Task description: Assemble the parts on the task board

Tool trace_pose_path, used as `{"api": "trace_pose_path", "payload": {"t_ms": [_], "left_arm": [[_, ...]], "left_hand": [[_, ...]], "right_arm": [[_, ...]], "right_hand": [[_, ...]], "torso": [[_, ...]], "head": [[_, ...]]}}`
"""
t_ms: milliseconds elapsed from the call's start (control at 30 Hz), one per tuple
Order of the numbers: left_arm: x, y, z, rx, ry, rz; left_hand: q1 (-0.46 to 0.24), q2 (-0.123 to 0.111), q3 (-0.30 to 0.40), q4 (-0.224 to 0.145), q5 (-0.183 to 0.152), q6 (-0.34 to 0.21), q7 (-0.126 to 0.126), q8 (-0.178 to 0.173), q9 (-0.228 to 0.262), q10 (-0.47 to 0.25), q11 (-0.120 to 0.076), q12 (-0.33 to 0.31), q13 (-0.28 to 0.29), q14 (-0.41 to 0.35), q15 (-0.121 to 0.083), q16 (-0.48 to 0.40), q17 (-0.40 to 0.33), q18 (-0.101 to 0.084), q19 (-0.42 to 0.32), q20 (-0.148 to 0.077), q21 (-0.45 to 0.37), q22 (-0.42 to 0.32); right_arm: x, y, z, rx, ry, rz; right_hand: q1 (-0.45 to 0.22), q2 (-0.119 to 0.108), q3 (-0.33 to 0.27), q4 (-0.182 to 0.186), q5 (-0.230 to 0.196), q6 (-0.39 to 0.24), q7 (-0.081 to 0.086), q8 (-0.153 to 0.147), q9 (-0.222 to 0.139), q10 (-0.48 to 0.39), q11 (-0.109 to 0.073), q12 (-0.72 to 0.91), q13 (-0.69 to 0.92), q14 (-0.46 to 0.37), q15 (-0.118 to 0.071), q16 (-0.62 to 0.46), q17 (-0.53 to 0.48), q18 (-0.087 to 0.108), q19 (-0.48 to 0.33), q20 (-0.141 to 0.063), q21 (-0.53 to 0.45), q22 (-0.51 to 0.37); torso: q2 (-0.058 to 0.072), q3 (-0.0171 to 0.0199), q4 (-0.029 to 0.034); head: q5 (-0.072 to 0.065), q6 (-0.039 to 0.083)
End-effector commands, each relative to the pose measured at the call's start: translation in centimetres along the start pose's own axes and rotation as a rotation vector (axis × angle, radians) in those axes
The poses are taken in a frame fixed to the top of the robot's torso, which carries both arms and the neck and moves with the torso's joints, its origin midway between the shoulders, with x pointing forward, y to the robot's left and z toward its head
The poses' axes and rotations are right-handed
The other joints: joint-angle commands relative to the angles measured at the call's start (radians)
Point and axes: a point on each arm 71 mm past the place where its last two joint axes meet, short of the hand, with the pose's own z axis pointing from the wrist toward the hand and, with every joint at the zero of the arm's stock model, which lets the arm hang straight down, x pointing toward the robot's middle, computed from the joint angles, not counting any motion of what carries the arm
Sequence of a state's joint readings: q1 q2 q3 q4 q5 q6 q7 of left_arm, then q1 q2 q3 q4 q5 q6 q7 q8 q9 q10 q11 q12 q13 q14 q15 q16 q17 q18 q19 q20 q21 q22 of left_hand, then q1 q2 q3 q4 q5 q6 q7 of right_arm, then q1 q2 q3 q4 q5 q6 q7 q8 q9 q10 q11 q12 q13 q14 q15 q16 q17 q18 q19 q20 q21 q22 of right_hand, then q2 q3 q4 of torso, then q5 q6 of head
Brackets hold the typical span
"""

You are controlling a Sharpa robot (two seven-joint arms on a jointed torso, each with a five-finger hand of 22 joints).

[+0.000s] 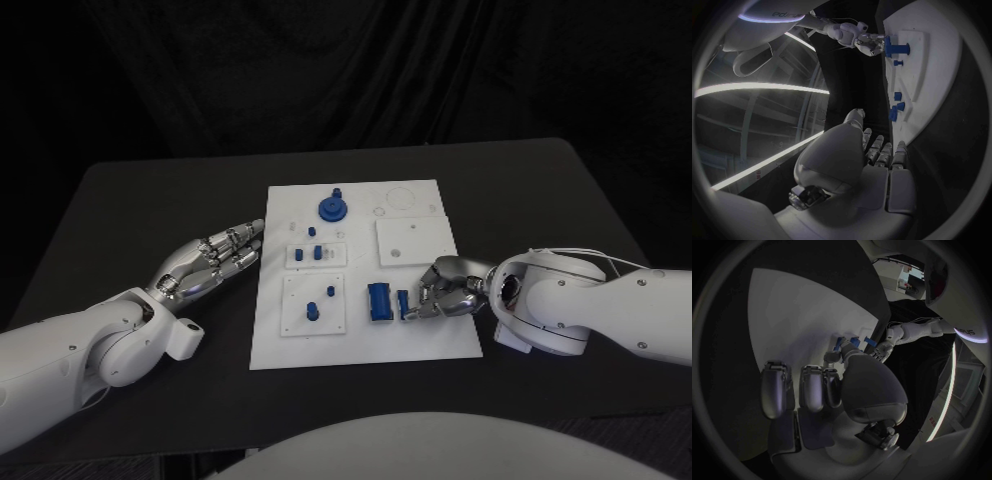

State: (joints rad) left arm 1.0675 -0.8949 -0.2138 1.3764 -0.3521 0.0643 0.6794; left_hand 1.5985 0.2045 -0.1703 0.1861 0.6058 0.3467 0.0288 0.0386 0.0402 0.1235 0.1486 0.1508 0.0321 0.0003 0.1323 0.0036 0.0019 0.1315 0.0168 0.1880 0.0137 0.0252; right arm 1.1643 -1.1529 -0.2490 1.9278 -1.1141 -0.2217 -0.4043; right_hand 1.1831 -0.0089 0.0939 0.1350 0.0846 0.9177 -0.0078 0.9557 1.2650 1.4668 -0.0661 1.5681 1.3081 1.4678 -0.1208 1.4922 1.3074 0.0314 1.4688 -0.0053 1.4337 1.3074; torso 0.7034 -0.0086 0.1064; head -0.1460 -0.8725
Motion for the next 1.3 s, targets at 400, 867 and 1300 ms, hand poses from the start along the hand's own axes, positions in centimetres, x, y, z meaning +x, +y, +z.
{"api": "trace_pose_path", "payload": {"t_ms": [400, 867, 1300], "left_arm": [[-0.2, -1.2, -0.6, 0.117, -0.067, 0.053], [0.4, -3.0, -0.7, 0.168, -0.127, 0.031], [0.4, -5.4, 1.5, 0.22, -0.158, -0.102]], "left_hand": [[-0.003, -0.003, -0.001, -0.006, 0.008, 0.04, 0.036, 0.008, 0.004, -0.014, -0.057, -0.005, -0.002, 0.0, -0.059, -0.004, -0.002, 0.01, -0.005, -0.043, -0.005, -0.005], [-0.013, -0.012, -0.019, 0.085, -0.02, -0.119, -0.043, -0.012, -0.012, -0.066, -0.103, -0.039, -0.008, 0.0, -0.072, -0.004, -0.002, 0.007, -0.01, -0.059, -0.008, -0.013], [-0.243, 0.073, -0.108, 0.107, -0.221, -0.217, -0.11, -0.02, -0.021, -0.07, -0.109, -0.052, -0.011, 0.0, -0.076, -0.004, -0.002, 0.021, -0.008, -0.049, -0.007, -0.013]], "right_arm": [[-2.3, 0.0, -2.0, -0.196, -0.244, 0.081], [-7.1, -1.1, -2.4, -0.491, -0.556, 0.366], [-8.4, -0.8, 0.2, -0.648, -0.492, 0.58]], "right_hand": [[-0.114, -0.057, -0.072, 0.122, -0.038, 0.096, -0.015, 0.074, 0.044, 0.104, -0.015, 0.003, 0.263, 0.082, -0.016, 0.031, 0.14, -0.01, 0.066, -0.014, 0.057, 0.235], [-0.113, 0.067, -0.115, 0.157, 0.278, -0.086, 0.03, -0.242, -0.14, -0.16, 0.029, -0.268, -0.037, -0.155, 0.034, -0.591, -0.713, 0.127, -0.263, 0.03, -0.686, -0.087], [-0.021, 0.127, -0.193, 0.158, 0.386, -0.306, 0.224, -0.698, -0.728, -0.993, 0.329, -1.194, -0.892, -0.893, 0.361, -1.275, -1.128, 0.071, -0.892, 0.286, -1.368, -0.704]], "torso": [[0.0, -0.0001, -0.0004], [-0.013, 0.0012, -0.0047], [-0.069, 0.0139, -0.0289]], "head": [[0.009, 0.0], [0.05, 0.0], [0.094, 0.0]]}}
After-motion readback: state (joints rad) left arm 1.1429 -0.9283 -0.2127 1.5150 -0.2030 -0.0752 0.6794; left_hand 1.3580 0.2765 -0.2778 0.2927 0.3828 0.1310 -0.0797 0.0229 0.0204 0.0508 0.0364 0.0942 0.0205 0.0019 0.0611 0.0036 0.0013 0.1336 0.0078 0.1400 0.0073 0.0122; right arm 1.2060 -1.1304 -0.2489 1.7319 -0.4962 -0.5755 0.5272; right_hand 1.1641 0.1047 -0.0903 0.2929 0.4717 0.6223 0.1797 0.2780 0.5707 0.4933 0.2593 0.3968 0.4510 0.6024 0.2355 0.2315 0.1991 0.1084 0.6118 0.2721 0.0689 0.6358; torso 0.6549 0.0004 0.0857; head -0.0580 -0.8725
